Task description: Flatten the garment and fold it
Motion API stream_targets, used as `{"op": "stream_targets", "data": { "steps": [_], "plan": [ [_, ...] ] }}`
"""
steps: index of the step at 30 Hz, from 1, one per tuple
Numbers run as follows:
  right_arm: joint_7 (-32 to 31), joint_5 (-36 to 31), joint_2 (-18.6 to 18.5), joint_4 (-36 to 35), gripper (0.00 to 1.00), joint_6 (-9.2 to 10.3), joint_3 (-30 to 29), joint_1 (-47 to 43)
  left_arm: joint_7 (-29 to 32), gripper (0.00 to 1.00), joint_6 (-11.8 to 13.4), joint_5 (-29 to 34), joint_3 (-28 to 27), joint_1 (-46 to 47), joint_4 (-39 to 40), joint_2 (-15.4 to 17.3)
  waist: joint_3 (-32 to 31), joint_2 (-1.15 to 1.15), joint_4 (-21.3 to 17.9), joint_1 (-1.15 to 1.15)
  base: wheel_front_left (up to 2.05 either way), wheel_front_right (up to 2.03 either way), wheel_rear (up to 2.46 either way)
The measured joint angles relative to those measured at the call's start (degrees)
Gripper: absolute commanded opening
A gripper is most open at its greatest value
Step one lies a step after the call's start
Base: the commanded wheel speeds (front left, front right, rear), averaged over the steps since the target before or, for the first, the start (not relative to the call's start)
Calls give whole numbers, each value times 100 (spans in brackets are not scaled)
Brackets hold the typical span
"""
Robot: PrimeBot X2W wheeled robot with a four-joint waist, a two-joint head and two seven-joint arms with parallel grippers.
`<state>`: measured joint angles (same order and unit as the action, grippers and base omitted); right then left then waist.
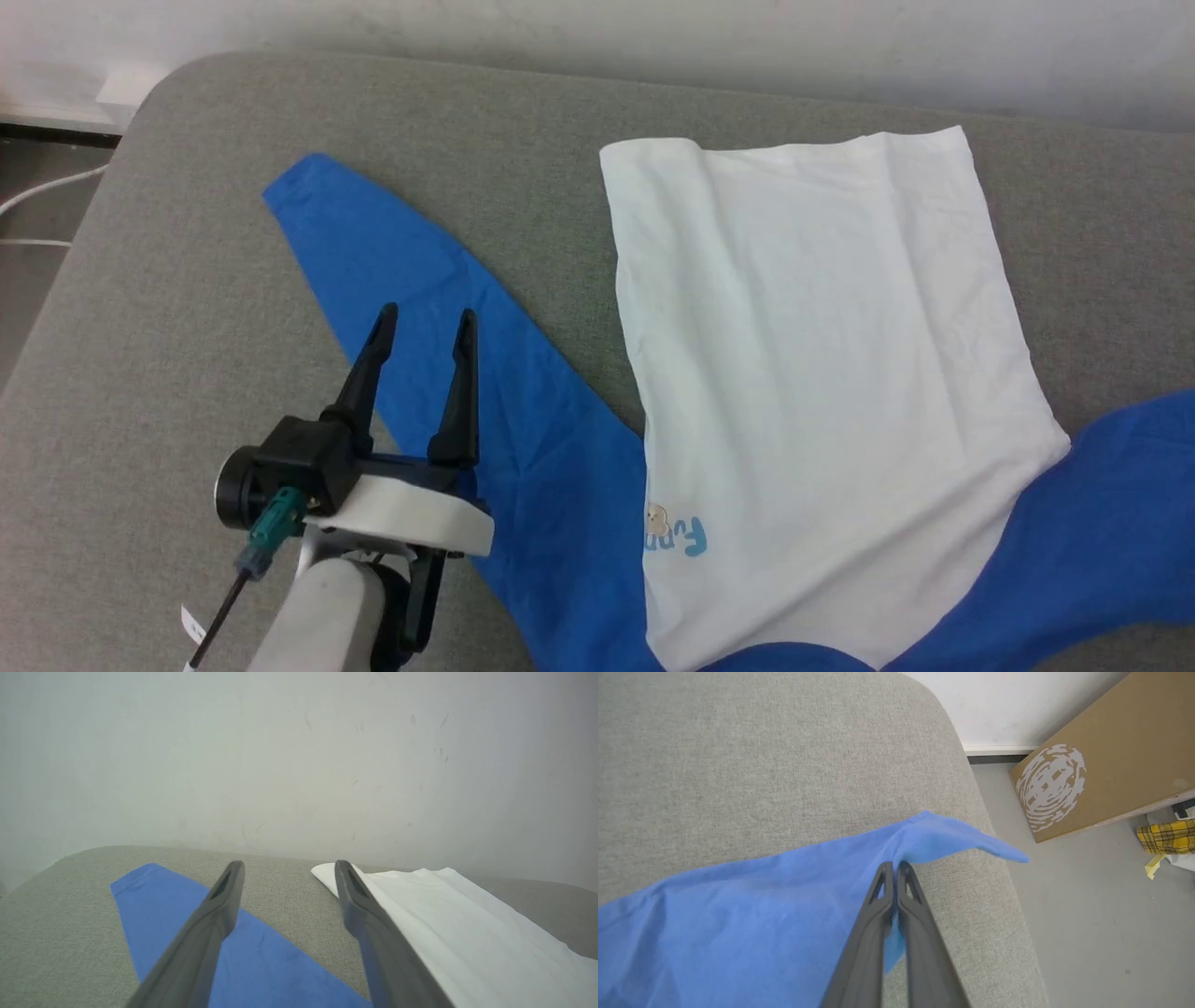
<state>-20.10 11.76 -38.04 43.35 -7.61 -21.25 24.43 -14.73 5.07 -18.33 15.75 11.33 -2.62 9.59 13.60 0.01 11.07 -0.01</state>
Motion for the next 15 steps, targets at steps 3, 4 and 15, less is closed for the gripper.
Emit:
{"op": "stream_targets", "data": {
  "steps": [3, 4, 15],
  "plan": [
    [-57, -307, 110, 75, 0, 0, -229, -143, 0, 100, -4, -24, -7, -38, -18, 1, 21, 0, 5, 1, 0, 0, 0],
    [-45, -342, 175, 90, 30, 0, -334, -159, 0, 100, -4, -36, -8, -39, -31, -2, 24, 0, 10, 0, 0, 0, 0],
    [1479, -198, 1051, -1310, 100, 0, 49, -136, 114, 100, 21, -194, -164, -272, -296, 145, -257, 0, -104, 0, 0, 0, 0]
  ]
}}
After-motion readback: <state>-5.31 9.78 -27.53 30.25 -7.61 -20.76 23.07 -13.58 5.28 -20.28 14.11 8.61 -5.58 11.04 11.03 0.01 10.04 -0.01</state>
